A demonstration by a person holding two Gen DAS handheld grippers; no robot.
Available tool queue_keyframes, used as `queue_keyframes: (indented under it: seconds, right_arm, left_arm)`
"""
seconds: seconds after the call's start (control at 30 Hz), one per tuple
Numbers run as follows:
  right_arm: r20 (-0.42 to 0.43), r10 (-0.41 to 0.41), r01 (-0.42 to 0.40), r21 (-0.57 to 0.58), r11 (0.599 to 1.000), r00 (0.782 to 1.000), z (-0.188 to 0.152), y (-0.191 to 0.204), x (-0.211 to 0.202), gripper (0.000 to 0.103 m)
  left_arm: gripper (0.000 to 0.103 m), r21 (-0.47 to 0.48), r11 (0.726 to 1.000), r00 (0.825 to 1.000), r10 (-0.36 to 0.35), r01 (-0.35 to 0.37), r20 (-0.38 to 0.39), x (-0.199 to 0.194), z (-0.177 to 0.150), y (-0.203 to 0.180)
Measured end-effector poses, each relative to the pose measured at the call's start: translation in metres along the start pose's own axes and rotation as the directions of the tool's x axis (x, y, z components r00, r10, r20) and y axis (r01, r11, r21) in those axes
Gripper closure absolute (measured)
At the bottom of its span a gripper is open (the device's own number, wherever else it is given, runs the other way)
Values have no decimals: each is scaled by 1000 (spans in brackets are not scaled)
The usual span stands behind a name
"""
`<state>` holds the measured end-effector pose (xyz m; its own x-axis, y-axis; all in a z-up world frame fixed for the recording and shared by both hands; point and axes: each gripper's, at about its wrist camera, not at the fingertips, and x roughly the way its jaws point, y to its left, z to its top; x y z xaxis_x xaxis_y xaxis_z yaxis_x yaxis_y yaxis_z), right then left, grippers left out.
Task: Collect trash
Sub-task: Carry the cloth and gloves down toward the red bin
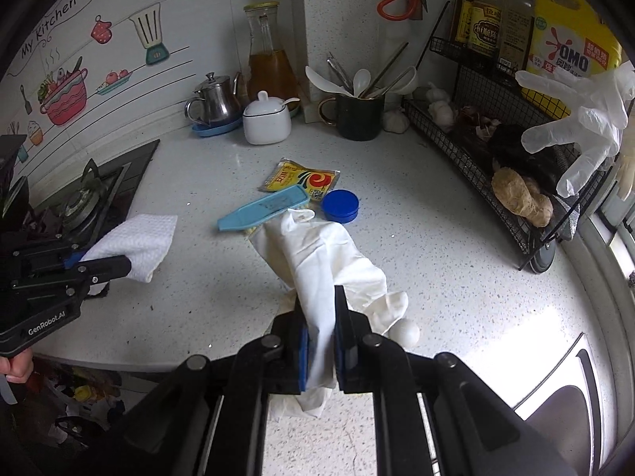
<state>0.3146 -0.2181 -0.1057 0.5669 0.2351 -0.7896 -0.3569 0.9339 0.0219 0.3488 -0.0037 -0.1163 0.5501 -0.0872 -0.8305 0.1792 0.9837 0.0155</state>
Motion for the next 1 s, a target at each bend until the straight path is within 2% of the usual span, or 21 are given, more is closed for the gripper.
queue_keyframes:
  seconds: [0.33,0.63,0.83,1.0]
  right_arm:
    - [-20,55,-55,-18,998,998,-32,59,-19,94]
    - [-43,44,-43,28,999,998,-81,109,-40,94]
    - [-80,39,-33,70,997,996,-119,135,-43,94]
    - [-119,43,-33,86,996,992,-149,145,-39,94]
  left_arm:
    - [94,-14,1000,1000,0,0,-2,-31,-52,17]
    - [94,11,1000,999,-13,13,-30,-65,-119,24]
    - [94,12,999,996,-39,40,-84,-71,-168,22]
    - [94,13,998,988,-64,67,-138,-60,-204,12]
